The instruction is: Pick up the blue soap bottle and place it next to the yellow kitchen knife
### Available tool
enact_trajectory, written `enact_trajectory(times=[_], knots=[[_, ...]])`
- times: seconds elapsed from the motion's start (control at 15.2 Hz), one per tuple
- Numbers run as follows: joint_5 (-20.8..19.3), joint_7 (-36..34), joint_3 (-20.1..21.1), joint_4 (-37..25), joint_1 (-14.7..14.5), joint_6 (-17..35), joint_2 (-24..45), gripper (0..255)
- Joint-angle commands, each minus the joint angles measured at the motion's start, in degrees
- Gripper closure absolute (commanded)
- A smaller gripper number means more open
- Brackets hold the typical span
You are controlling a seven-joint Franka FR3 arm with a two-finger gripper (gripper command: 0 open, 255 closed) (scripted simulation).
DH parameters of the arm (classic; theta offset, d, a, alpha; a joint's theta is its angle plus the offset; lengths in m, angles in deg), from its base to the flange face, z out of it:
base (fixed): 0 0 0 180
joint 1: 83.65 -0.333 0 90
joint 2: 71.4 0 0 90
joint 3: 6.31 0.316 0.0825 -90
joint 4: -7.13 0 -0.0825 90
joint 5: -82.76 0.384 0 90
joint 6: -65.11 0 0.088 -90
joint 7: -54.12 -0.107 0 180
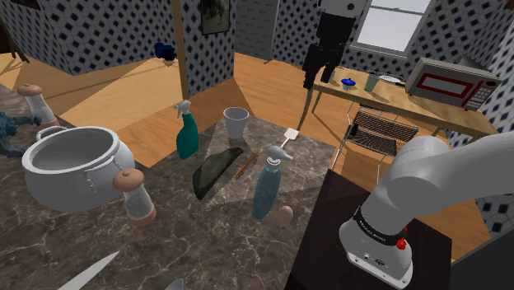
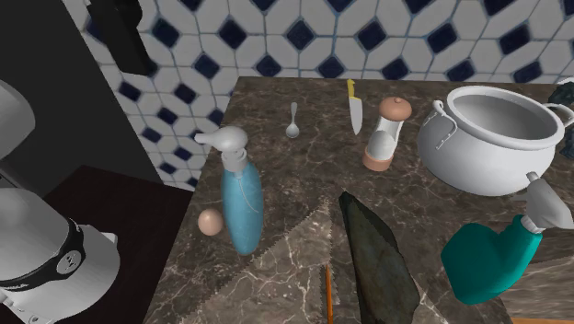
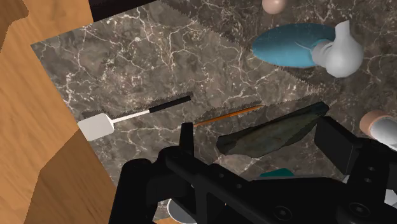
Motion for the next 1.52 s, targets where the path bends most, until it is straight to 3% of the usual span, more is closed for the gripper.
enact_trajectory(times=[0.0, 0.53, 0.99, 1.45], knots=[[0.00, 0.00, 0.00, 0.00, 0.00, 0.00, 0.00, 0], [8.12, -7.01, 6.23, 10.50, -3.57, 10.09, -0.61, 0], [15.91, -12.51, 12.58, 16.31, -7.63, 20.63, 3.01, 0], [17.38, -12.21, 14.06, 20.48, -8.29, 26.69, 4.85, 0]])
